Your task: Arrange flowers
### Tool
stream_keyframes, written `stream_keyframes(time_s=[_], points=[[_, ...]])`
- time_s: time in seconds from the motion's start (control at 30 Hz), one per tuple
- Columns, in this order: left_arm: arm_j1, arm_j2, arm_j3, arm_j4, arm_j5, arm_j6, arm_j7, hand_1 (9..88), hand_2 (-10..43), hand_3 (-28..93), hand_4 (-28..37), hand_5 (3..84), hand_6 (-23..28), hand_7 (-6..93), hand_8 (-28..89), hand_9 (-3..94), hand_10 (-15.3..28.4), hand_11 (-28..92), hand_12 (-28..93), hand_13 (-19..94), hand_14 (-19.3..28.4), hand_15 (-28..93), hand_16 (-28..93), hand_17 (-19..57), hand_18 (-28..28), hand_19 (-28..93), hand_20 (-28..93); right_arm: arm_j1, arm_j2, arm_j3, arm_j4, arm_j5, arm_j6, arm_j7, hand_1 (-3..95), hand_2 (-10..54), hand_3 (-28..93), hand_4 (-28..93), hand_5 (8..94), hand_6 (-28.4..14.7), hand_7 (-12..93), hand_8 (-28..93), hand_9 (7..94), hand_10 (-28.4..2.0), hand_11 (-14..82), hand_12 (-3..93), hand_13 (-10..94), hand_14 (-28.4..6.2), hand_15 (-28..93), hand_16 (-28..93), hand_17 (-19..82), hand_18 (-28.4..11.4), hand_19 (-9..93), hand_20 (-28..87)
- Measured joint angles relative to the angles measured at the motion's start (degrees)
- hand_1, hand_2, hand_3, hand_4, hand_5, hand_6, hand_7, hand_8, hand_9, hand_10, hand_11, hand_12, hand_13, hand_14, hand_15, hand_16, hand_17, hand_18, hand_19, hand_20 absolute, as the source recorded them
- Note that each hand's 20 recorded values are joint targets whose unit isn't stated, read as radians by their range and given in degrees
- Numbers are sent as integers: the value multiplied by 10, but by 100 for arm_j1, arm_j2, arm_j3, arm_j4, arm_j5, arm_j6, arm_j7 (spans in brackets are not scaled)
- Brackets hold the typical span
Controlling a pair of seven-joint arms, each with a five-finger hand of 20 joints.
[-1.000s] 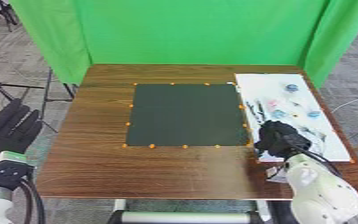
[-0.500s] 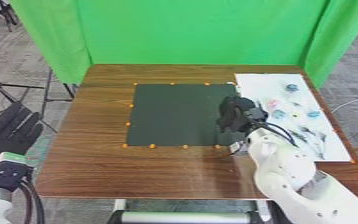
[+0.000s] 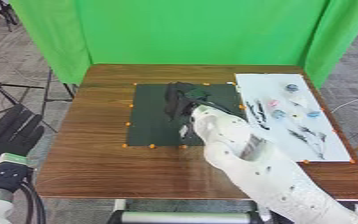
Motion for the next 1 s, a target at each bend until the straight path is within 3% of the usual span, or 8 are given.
stream_keyframes(time_s=[0.33, 0.63, 1.0], points=[[-136, 107, 140, 57, -3, 2, 23, 239, 130, 698, -283, 411, 74, 145, -92, 324, 146, 244, 77, 221, 138, 382, -110, -48, 111, 297, 81, 332, -423, -617, 633, -17, -307, 2, 450, -95, 769, -121, 706, -17, 614, 219, 898, -66, 303, 558, 852, -67, 541, 386, 458, -246, 891, 363], [-398, 205, 365, 142, -3, 1, 18, 240, 130, 697, -283, 413, 74, 147, -92, 325, 146, 248, 78, 223, 137, 387, -110, -48, 111, 297, 81, 391, -639, -1122, 921, -170, -356, -28, 450, -95, 769, -125, 703, -16, 617, 217, 898, -65, 306, 555, 851, -66, 541, 388, 458, -246, 891, 362], [-434, 219, 377, 149, -2, -3, 10, 242, 127, 701, -283, 414, 74, 147, -92, 328, 147, 249, 80, 223, 139, 390, -111, -48, 110, 299, 80, 412, -646, -1317, 1006, -483, -315, -109, 446, -95, 769, -142, 701, -16, 622, 205, 892, -67, 315, 552, 846, -63, 542, 389, 455, -243, 889, 362]])
